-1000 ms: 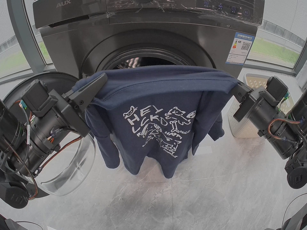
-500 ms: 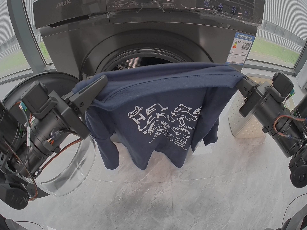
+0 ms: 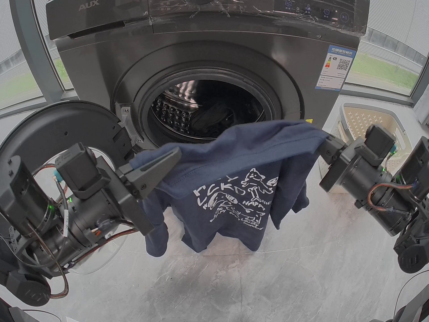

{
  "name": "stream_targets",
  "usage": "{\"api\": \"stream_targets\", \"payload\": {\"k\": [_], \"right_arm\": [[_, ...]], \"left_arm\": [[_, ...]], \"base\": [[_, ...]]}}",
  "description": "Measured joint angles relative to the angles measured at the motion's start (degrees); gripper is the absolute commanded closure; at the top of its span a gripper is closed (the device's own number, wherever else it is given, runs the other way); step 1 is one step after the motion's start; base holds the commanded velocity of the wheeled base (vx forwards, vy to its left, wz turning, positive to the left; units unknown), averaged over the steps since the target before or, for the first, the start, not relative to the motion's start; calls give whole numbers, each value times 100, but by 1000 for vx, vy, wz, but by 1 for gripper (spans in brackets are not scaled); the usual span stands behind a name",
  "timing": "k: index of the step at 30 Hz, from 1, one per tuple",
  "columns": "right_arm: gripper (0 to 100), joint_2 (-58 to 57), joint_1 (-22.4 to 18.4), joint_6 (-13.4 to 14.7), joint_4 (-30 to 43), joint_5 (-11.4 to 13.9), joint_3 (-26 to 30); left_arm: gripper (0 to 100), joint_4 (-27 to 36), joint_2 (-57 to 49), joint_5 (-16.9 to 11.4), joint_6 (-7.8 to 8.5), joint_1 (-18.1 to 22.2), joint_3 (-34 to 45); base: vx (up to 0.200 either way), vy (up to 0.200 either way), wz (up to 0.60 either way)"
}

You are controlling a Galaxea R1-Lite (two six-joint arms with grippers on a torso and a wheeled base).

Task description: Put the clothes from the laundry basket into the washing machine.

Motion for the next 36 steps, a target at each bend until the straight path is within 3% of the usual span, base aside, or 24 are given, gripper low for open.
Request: {"api": "stream_targets", "payload": {"k": [8, 9, 16, 26, 36], "right_arm": [[100, 556, 343, 141, -57, -137, 90], [0, 603, 384, 150, -62, -143, 115], [0, 868, 681, 178, -71, -82, 628], [0, 995, 1236, 137, -118, 312, 1727], [0, 997, 717, 117, -249, 306, 1626]], "left_arm": [[100, -206, 592, 0, -57, -118, -389], [100, -227, 650, 17, -65, -118, -480], [100, -277, 970, 182, -169, -107, -1092], [100, -315, 1106, 129, -224, -94, -1287], [100, -329, 1130, 138, -238, -69, -1290]], "base": [[0, 0, 0], [0, 0, 0], [0, 0, 0], [0, 0, 0], [0, 0, 0]]}}
